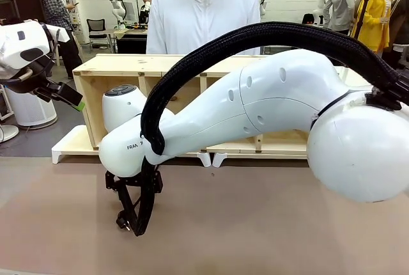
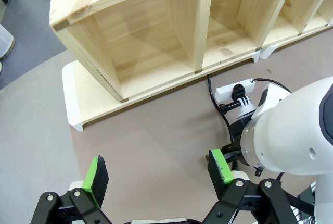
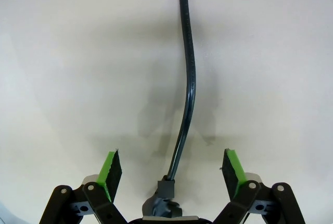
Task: Perform cable management.
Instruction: When the cord part of the Power Cable appears at the lower middle area of the table and stops, grasp the cord part of the Power Cable.
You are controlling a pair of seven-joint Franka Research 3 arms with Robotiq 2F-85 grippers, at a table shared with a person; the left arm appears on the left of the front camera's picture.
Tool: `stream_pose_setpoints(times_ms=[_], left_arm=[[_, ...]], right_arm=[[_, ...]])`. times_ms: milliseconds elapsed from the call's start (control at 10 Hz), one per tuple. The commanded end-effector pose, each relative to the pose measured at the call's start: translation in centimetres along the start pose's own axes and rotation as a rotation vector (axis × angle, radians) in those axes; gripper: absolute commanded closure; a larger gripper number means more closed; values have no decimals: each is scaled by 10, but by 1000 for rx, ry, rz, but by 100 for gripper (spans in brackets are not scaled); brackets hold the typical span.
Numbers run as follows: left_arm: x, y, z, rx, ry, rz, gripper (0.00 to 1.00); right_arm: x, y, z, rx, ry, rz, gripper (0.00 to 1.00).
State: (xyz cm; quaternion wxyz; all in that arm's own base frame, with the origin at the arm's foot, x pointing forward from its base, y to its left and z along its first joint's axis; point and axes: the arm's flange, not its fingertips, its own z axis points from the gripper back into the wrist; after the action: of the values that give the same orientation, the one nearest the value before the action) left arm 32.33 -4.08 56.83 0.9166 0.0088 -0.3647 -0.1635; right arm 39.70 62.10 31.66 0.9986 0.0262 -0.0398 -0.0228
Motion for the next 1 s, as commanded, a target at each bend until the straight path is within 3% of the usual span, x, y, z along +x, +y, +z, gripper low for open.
stream_pose_setpoints(times_ms=[0, 400, 900], left_arm=[[0, 1, 0, 1, 0, 8, 0], [0, 1, 0, 1, 0, 8, 0], [0, 1, 0, 1, 0, 8, 0]], right_arm=[[-1, 3, -2, -4, 23, -41, 0], [-5, 4, -8, -30, 20, -17, 0], [-19, 10, -4, -81, 58, 168, 0]])
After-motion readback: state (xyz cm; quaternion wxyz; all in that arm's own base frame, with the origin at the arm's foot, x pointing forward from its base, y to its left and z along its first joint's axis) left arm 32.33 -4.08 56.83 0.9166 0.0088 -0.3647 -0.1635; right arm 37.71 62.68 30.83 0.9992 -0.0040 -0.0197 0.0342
